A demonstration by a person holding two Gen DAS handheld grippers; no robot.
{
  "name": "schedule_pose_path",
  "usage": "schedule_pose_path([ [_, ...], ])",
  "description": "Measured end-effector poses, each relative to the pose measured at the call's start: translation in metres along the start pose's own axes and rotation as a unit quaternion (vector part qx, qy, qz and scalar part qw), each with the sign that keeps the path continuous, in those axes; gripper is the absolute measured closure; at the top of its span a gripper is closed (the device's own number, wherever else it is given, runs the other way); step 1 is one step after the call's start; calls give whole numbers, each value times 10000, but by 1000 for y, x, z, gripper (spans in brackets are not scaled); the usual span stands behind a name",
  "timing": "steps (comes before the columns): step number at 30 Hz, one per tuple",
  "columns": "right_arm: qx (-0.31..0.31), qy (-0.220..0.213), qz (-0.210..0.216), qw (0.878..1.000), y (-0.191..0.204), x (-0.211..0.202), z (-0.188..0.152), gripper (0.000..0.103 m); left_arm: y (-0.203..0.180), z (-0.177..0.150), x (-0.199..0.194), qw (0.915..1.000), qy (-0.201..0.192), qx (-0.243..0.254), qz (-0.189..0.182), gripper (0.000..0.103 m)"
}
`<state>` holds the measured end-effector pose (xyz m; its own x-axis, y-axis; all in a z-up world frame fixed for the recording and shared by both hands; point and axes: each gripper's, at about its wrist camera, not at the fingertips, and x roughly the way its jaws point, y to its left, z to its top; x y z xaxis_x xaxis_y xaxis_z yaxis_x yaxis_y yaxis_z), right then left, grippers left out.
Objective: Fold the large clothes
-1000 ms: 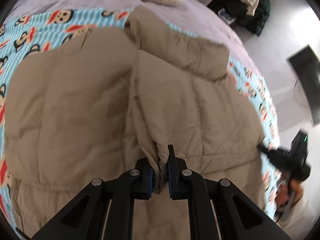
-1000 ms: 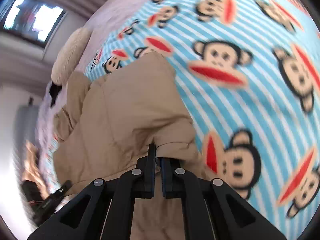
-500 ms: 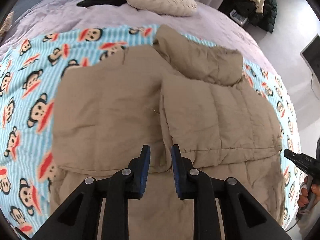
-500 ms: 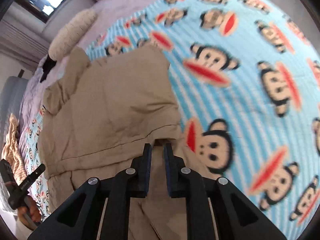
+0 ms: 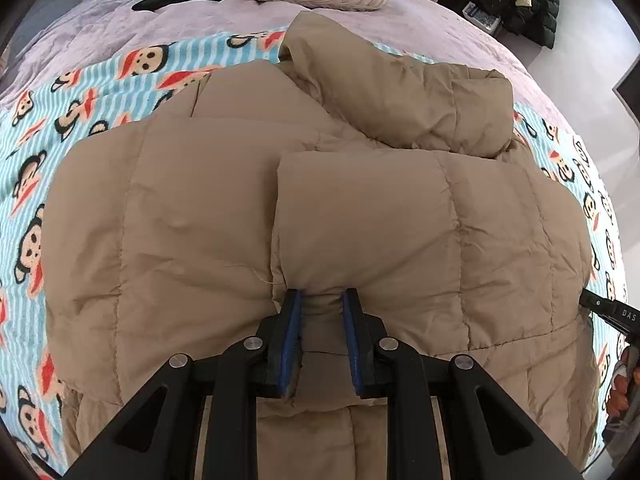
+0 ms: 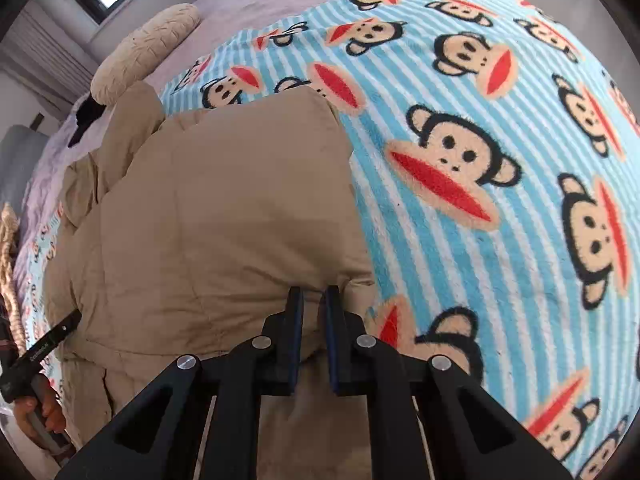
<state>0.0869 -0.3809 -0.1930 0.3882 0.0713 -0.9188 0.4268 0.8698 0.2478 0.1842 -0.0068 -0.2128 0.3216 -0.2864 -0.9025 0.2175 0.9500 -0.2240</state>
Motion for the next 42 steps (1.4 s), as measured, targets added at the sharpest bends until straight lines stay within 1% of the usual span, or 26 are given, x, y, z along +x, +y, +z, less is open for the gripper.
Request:
schedule_pose_path([
  [3, 32, 11, 36, 10000, -2, -5, 1, 93, -1, 3, -9, 9997, 49, -23, 243, 80],
  [5, -27, 10, 26, 10000, -2, -15, -1, 89, -4, 1, -19, 9993, -8, -2, 369, 80],
  [6, -41, 3, 27, 10000, -3, -19, -2, 89, -5, -1, -24, 9991, -28, 3, 414, 80],
  [10, 40, 54, 177, 9998, -8, -38, -7, 88, -12, -14, -49, 9985, -128, -10, 524, 80],
  [12, 53, 128, 225, 9997, -10, -45, -12, 88, -15, -20, -61, 9983, -260, -16, 530, 80],
  [13, 60, 162, 254, 9995, -12, -47, -14, 86, -18, -24, -67, 9982, -318, -3, 511, 66],
  [14, 67, 209, 287, 9993, -13, -49, -17, 84, -20, -28, -73, 9980, -357, -18, 520, 23],
  [15, 67, 239, 298, 9992, -14, -51, -19, 80, -21, -32, -79, 9975, -448, -48, 552, 0],
  [16, 65, 284, 319, 9991, -15, -53, -23, 78, -24, -36, -87, 9965, -596, -42, 580, 0],
  [17, 65, 312, 346, 9989, -15, -54, -26, 77, -27, -39, -92, 9962, -643, 10, 596, 0],
  [20, 20, 407, 415, 9983, -16, -58, -35, 77, -35, -50, -94, 9957, -478, 55, 795, 0],
  [23, -35, 493, 488, 9976, -17, -61, -43, 73, -40, -63, -95, 9961, -321, -108, 811, 0],
  [25, -82, 529, 550, 9971, -17, -63, -45, 57, -44, -73, -96, 9955, -233, -214, 898, 0],
  [26, -117, 525, 581, 9969, -17, -65, -48, 54, -46, -77, -96, 9950, -193, -247, 947, 0],
  [29, -207, 578, 666, 9959, -16, -69, -54, 51, -48, -91, -97, 9943, -99, -353, 996, 0],
  [31, -213, 629, 711, 9952, -16, -70, -60, 45, -50, -100, -99, 9944, -81, -393, 975, 0],
  [36, -227, 762, 791, 9937, -11, -71, -78, 45, -50, -125, -107, 9937, 103, -368, 1054, 0],
  [38, -197, 767, 799, 9937, -10, -73, -85, 42, -48, -133, -110, 9939, 172, -364, 1023, 0],
  [39, -174, 755, 801, 9938, -9, -74, -88, 38, -46, -139, -111, 9942, 200, -354, 999, 0],
  [40, -128, 738, 816, 9938, -8, -76, -93, 30, -45, -143, -113, 9943, 230, -337, 983, 0],
  [42, -31, 690, 855, 9939, -7, -81, -103, 27, -42, -153, -115, 9943, 295, -285, 980, 0],
])
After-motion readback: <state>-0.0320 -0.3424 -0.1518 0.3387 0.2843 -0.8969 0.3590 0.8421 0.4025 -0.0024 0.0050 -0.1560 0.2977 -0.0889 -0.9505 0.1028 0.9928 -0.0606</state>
